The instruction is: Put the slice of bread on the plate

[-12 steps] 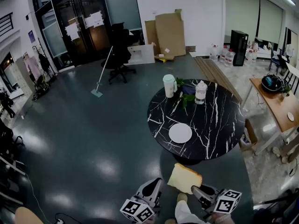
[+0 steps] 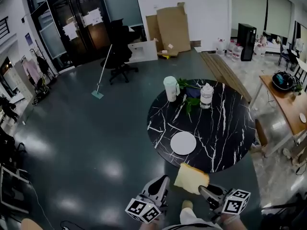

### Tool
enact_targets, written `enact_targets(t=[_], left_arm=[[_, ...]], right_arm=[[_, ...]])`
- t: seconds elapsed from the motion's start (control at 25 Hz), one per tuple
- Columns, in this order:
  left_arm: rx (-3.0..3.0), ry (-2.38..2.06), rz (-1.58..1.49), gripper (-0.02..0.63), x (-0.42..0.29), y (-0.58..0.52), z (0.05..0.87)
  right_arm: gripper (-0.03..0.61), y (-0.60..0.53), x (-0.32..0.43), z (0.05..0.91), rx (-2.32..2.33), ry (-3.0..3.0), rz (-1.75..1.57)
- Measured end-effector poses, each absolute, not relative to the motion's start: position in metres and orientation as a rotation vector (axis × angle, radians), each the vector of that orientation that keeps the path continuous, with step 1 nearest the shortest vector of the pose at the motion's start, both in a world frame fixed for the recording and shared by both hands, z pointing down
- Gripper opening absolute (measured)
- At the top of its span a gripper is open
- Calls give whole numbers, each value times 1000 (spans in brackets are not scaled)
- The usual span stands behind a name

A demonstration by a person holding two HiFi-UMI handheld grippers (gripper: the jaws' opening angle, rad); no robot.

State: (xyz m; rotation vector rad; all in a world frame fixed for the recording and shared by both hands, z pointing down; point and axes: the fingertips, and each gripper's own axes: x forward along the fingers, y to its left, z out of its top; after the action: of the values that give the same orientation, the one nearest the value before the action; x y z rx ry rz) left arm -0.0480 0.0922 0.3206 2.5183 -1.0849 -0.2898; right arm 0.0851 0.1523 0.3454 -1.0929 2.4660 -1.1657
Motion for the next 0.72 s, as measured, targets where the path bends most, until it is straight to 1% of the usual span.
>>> enact_targets(t=[0.48, 0.72], left_arm=[[2503, -1125, -264, 6, -27, 29, 327], [2469, -1145, -208, 6, -27, 16, 347]], right_arm=[[89, 81, 140, 369, -1179, 2414, -1246], [89, 47, 142, 383, -1182, 2393, -1320]])
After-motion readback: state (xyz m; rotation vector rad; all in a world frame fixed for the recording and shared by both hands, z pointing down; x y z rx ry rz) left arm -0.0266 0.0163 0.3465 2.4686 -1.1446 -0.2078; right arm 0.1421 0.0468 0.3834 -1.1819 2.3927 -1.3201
